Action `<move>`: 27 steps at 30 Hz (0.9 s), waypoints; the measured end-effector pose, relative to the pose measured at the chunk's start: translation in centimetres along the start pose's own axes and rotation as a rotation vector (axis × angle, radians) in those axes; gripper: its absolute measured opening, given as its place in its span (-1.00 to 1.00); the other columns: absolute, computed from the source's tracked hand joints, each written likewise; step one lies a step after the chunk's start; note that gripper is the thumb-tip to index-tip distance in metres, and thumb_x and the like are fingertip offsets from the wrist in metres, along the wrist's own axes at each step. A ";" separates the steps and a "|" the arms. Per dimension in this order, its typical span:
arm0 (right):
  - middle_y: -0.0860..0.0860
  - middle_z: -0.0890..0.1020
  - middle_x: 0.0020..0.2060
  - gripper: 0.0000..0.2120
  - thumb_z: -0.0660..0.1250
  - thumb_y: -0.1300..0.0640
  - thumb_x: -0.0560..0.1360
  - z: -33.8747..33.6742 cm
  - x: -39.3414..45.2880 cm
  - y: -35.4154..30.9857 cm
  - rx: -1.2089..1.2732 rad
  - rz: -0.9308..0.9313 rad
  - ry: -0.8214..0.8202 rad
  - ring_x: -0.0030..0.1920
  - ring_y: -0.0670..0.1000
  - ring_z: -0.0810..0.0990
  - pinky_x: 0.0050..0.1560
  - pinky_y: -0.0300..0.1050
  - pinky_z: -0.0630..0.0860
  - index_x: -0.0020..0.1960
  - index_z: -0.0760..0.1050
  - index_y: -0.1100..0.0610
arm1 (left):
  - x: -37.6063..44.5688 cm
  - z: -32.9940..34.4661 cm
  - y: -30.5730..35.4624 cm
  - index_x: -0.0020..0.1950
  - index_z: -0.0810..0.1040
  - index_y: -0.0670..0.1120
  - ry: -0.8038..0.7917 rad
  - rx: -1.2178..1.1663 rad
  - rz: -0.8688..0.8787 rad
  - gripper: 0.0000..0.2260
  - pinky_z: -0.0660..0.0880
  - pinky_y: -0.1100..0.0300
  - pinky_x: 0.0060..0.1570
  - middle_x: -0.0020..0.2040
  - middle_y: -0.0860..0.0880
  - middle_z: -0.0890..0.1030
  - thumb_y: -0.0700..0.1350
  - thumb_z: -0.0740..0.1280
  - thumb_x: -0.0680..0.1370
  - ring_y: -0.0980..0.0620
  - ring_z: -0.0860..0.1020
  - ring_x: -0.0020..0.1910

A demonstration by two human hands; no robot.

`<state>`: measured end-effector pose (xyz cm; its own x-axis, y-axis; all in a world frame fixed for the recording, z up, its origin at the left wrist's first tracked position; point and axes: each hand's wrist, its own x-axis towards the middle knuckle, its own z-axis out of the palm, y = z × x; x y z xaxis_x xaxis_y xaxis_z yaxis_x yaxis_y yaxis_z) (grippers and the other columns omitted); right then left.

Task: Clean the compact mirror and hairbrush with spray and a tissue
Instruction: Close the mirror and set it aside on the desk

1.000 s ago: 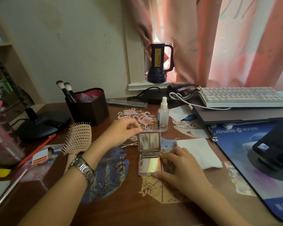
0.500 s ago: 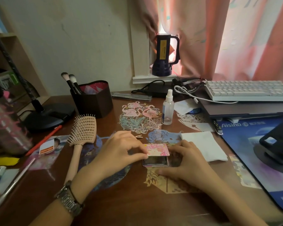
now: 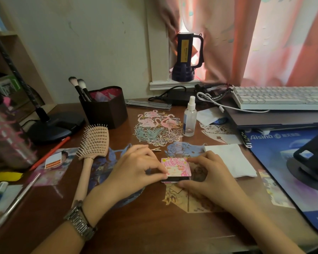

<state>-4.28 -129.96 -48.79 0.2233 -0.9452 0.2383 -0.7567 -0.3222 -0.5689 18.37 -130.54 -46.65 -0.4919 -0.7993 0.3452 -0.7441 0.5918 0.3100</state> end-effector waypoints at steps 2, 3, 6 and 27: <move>-0.08 0.45 -0.03 -0.35 0.45 -0.30 0.19 0.0 0.0 0.0 0.004 -0.007 0.004 0.04 -0.08 0.38 0.04 -0.09 0.45 0.21 0.49 -0.08 | 0.0 0.1 -0.2 -0.10 0.67 0.17 -0.005 -0.005 -0.020 -0.75 0.33 0.07 0.28 -0.16 0.18 0.59 0.24 0.30 0.39 0.21 0.50 -0.05; -0.07 0.45 -0.04 -0.36 0.44 -0.30 0.19 0.0 0.0 0.1 0.005 -0.008 0.007 0.04 -0.07 0.39 0.04 -0.09 0.44 0.20 0.50 -0.07 | 0.1 0.2 -0.2 -0.09 0.66 0.17 -0.007 -0.003 -0.027 -0.75 0.33 0.08 0.27 -0.15 0.18 0.58 0.25 0.30 0.38 0.21 0.50 -0.04; -0.07 0.45 -0.05 -0.38 0.42 -0.30 0.21 0.1 0.1 0.3 -0.003 -0.018 0.018 0.03 -0.07 0.39 0.03 -0.09 0.44 0.19 0.52 -0.05 | 0.1 0.2 -0.3 -0.08 0.66 0.18 -0.009 -0.011 -0.036 -0.73 0.31 0.14 0.26 -0.14 0.19 0.57 0.26 0.30 0.37 0.22 0.48 -0.03; -0.19 0.39 0.27 -0.36 0.41 -0.22 0.32 -1.4 1.8 -0.5 -0.069 -0.101 -0.271 0.21 -0.12 0.33 0.20 -0.15 0.39 0.31 0.23 -0.19 | 4.1 0.2 -0.7 0.39 0.28 0.16 -0.453 0.026 -0.137 -0.24 0.33 0.06 0.28 0.31 0.17 0.42 0.34 0.41 0.26 0.14 0.36 0.27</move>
<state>-4.41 -131.48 -46.96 0.4484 -0.8914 0.0664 -0.7602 -0.4194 -0.4963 16.80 -134.27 -45.65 -0.5319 -0.8383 -0.1199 -0.8240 0.4797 0.3014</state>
